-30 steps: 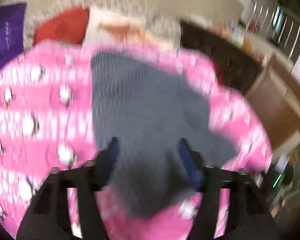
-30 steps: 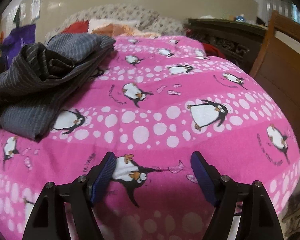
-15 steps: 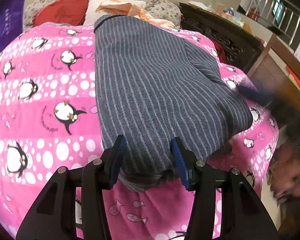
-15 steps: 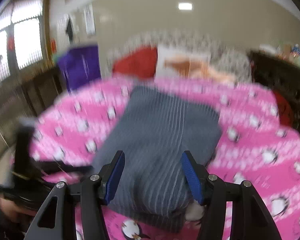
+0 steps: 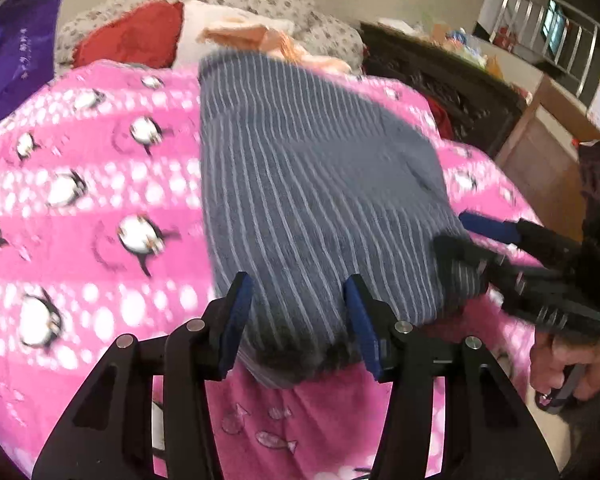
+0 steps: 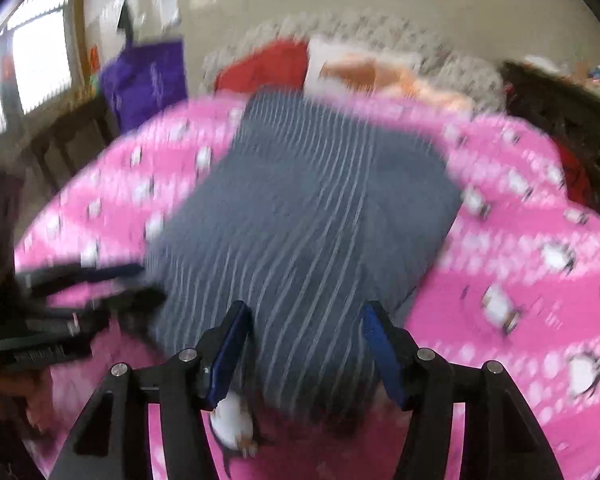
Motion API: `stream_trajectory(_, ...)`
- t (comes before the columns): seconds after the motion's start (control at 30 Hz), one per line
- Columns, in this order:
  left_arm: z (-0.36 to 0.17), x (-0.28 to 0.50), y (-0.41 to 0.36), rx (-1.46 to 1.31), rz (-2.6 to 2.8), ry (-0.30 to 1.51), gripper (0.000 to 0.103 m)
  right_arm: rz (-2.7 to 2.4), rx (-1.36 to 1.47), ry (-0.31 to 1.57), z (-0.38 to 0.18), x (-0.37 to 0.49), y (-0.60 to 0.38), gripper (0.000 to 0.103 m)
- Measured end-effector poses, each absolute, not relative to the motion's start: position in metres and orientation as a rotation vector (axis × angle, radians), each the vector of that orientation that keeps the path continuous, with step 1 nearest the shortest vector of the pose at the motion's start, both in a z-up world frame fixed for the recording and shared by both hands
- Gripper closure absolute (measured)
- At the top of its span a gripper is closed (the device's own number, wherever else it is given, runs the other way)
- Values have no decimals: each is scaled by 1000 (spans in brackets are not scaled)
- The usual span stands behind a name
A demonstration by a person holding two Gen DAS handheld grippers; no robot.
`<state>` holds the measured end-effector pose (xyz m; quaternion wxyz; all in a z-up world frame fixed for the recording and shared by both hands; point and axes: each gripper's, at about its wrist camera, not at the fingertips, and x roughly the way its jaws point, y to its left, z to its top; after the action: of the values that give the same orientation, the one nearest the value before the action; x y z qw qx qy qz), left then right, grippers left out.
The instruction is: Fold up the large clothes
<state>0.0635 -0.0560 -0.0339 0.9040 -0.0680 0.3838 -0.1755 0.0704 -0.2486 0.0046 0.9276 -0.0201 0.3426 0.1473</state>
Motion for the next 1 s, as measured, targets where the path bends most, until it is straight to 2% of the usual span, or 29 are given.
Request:
stream_trajectory(0.13, 9, 87, -52, -190, -344, 683, 50, 157, 35, 621, 44, 107, -253, 46)
stream_trajectory(0.23, 24, 127, -61, -227, -320, 673, 49, 124, 94, 632, 56, 147, -245, 45)
stream_trajectory(0.33, 25, 171, -69, -243, -272, 695, 48, 93, 96, 701, 49, 192, -230, 40)
stream_trajectory(0.4, 17, 201, -75, -225, -213, 728, 44, 47, 91, 732, 35, 211, -231, 39)
stream_trajectory(0.57, -35, 248, -79, -231, -124, 849, 44, 10, 97, 796, -18, 231, -244, 39)
stream_trajectory(0.63, -55, 252, -76, -258, -131, 885, 37, 26, 111, 802, -34, 233, -248, 39)
stream_trajectory(0.77, -66, 249, -73, -280, -124, 880, 34, 42, 138, 799, -53, 238, -253, 29)
stream_trajectory(1.0, -68, 255, -77, -247, -98, 899, 29, 98, 224, 861, -58, 245, -265, 24)
